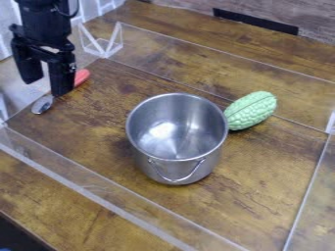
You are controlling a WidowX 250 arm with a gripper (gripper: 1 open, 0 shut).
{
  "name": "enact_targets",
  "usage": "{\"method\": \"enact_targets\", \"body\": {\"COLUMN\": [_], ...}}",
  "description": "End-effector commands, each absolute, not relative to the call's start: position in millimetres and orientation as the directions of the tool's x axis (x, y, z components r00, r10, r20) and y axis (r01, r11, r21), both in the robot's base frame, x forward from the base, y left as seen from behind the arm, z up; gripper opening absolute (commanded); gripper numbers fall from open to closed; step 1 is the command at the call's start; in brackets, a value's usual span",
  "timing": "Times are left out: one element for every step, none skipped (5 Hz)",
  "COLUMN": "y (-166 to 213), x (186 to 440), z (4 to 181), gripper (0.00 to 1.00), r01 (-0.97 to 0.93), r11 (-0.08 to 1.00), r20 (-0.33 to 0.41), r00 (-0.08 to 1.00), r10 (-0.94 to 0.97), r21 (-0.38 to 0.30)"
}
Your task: Move the orange spoon to the right
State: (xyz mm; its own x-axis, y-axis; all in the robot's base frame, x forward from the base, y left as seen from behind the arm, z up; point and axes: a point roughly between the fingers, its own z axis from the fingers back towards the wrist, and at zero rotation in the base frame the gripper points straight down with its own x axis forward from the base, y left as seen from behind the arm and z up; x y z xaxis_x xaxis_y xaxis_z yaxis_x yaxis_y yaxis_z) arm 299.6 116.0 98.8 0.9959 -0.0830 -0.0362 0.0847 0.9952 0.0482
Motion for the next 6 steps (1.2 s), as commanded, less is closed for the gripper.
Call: {"method": "enact_targets", "body": {"y": [128.7, 125.4, 122.0, 126.6, 129.3, 133.0], "x": [313.1, 321.8, 330.0, 337.2, 340.9, 344.6], "z": [112.2, 105.1, 97.8, 86.9, 77.0, 69.1], "gripper": [1.00, 1.00, 1.00, 1.00, 1.00, 1.00], "r01": [0.107, 0.106, 0.103, 0.060, 0.016, -0.028], "r11": [0.991, 0.991, 0.992, 0.995, 0.998, 0.998], "r20": [0.039, 0.051, 0.065, 0.076, 0.081, 0.085], "r00": [0.993, 0.993, 0.992, 0.995, 0.996, 0.996], "r10": [-0.110, -0.110, -0.108, -0.066, -0.021, 0.023], "r21": [0.078, 0.078, 0.077, 0.075, 0.069, 0.063]}}
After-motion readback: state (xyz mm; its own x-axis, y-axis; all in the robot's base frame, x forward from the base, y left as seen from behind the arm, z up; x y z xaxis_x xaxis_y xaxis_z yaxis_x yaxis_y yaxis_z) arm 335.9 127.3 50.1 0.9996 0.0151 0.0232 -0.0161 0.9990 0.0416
